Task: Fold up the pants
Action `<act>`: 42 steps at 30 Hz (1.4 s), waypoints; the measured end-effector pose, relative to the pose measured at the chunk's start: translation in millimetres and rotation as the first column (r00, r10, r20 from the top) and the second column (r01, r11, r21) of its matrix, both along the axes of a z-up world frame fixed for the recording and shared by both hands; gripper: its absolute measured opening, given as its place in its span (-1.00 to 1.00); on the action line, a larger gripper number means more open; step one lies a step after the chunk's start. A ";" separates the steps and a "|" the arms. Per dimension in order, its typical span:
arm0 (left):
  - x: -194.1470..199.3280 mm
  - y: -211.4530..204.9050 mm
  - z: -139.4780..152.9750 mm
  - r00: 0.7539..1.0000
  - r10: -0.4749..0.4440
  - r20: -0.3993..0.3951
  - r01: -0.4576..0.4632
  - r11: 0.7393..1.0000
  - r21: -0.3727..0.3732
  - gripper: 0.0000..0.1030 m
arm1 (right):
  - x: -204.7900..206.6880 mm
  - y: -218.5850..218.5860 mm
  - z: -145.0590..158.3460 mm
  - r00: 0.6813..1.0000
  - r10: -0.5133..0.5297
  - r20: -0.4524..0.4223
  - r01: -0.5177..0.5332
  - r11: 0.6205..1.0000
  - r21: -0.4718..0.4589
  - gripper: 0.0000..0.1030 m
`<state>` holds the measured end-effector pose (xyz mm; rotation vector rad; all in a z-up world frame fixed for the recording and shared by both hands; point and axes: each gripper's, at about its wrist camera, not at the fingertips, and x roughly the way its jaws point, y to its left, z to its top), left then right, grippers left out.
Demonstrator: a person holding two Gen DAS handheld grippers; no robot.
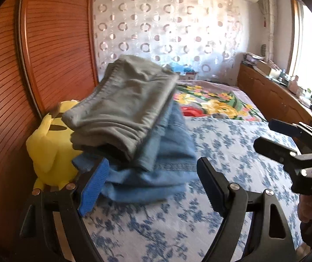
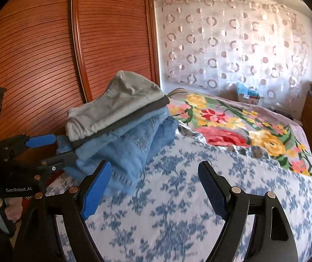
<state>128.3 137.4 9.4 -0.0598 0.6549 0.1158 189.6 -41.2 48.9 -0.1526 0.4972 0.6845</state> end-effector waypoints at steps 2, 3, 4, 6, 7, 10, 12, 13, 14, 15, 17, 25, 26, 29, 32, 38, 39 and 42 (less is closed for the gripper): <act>-6.8 -9.9 -0.1 1.000 -0.020 0.009 0.020 1.000 0.001 0.61 | -11.7 -9.8 -2.9 1.000 -0.016 0.005 0.016 1.000 0.002 0.61; -10.4 -15.5 -0.8 0.999 -0.030 0.013 0.030 1.000 0.001 0.61 | -17.4 -14.6 -4.5 1.000 -0.025 0.005 0.025 1.000 0.003 0.61; -12.7 -20.7 -1.8 0.999 -0.038 0.015 0.038 0.999 0.001 0.61 | -22.5 -19.1 -6.0 0.999 -0.034 0.004 0.034 0.999 0.004 0.61; -18.7 -31.9 -5.8 0.998 -0.060 0.015 0.060 0.998 -0.003 0.61 | -32.3 -25.6 -8.6 0.999 -0.052 0.008 0.052 0.999 0.001 0.61; -21.2 -36.8 -7.9 0.997 -0.069 0.016 0.069 0.998 -0.003 0.61 | -37.1 -28.8 -10.1 0.998 -0.063 0.011 0.063 0.998 -0.001 0.61; -28.4 -49.8 -12.9 0.995 -0.097 0.015 0.097 0.995 -0.004 0.61 | -52.1 -40.7 -16.7 0.995 -0.095 0.014 0.095 0.995 0.000 0.61; -33.8 -60.0 -17.3 0.993 -0.117 0.015 0.117 0.993 0.000 0.61 | -62.0 -49.3 -21.5 0.993 -0.121 0.014 0.121 0.993 0.002 0.61; -35.7 -64.0 -18.5 0.992 -0.124 0.014 0.124 0.992 0.000 0.61 | -68.8 -54.2 -24.7 0.991 -0.131 0.013 0.131 0.991 0.004 0.61; -38.6 -69.7 -19.9 0.991 -0.134 0.013 0.133 0.991 0.001 0.61 | -73.1 -58.2 -26.6 0.990 -0.142 0.011 0.142 0.990 0.007 0.61; -41.7 -74.8 -20.6 0.990 -0.143 0.013 0.143 0.990 0.003 0.61 | -77.7 -63.1 -28.4 0.988 -0.154 0.008 0.154 0.988 0.012 0.61; -47.8 -83.3 -20.9 0.988 -0.156 0.016 0.156 0.988 0.007 0.61 | -85.3 -69.7 -29.0 0.985 -0.175 0.008 0.175 0.984 0.017 0.61; -71.7 -108.7 -18.0 0.980 -0.197 0.029 0.197 0.980 0.025 0.61 | -123.2 -102.9 -29.8 0.974 -0.224 0.018 0.223 0.974 0.048 0.61; -73.0 -110.7 -16.9 0.979 -0.202 0.032 0.201 0.979 0.026 0.61 | -126.5 -106.2 -28.7 0.973 -0.232 0.019 0.230 0.972 0.052 0.61; -77.5 -116.2 -12.7 0.976 -0.216 0.040 0.215 0.976 0.025 0.61 | -136.0 -114.0 -24.3 0.967 -0.253 0.025 0.251 0.966 0.063 0.61; -82.5 -123.8 -4.2 0.971 -0.231 0.057 0.230 0.973 0.035 0.61 | -147.7 -121.6 -17.4 0.961 -0.273 0.045 0.269 0.960 0.073 0.61; -96.0 -131.1 16.2 0.964 -0.243 0.109 0.240 0.970 0.039 0.61 | -166.3 -132.6 -4.7 0.950 -0.301 0.087 0.293 0.951 0.099 0.61; -98.4 -131.7 19.6 0.962 -0.246 0.115 0.243 0.969 0.042 0.61 | -171.2 -134.3 -3.1 0.947 -0.306 0.098 0.296 0.950 0.101 0.61; -106.2 -132.1 28.4 0.960 -0.239 0.143 0.234 0.971 0.051 0.61 | -181.9 -137.3 0.2 0.940 -0.319 0.121 0.305 0.945 0.120 0.61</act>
